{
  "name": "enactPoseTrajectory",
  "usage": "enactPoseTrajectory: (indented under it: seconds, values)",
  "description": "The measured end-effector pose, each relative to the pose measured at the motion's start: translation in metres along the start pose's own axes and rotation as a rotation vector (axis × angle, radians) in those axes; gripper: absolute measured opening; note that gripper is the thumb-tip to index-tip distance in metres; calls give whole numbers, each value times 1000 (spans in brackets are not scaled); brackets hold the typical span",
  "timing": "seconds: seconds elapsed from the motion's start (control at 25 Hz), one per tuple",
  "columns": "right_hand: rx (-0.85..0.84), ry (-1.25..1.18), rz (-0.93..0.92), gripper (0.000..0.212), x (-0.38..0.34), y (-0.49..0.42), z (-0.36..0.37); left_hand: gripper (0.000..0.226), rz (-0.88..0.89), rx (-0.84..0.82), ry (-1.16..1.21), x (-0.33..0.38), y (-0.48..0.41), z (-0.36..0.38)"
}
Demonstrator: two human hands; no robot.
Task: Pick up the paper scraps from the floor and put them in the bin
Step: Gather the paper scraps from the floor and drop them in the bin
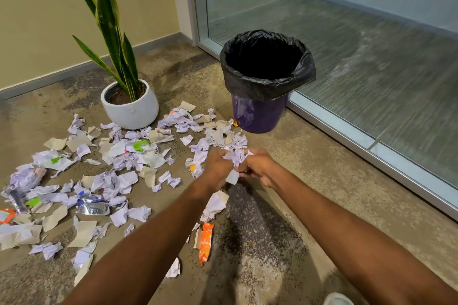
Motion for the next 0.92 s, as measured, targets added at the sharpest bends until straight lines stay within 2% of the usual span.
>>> enactPoseTrajectory:
  seconds: [0.08,0.2,0.36,0.44,0.56,0.72,0.92]
  values:
    - [12,-6,-56,39,-35,7,-3,47,-31,71,108,31,-6,-2]
    - [23,-15,-155,36,-89,20,-11,34,-20,116,326,80,-10,-6]
    - [8,-45,-297,36,-158,41,-29,26,26,41,577,146,-18,-9]
    - [19,-81,-350,36,-188,46,-39,32,74,-18,631,180,-20,-9]
    - [13,-150,-327,30,-224,46,-50,52,129,-60,664,224,-29,-6]
    - [10,-333,-220,22,-247,37,-56,33,57,-75,616,260,-41,6]
    - [-74,-566,-245,19,-252,25,-55,18,35,-137,881,276,-47,29]
Point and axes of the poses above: each hand's wrist, its own y-axis away from the middle knuckle, its own z-axis out of the palm, x = y × z, the point moved 3 cm from there along -y, towards the middle knuckle, and after that the axes turned 8 degrees about z, right-handed, at the moved point
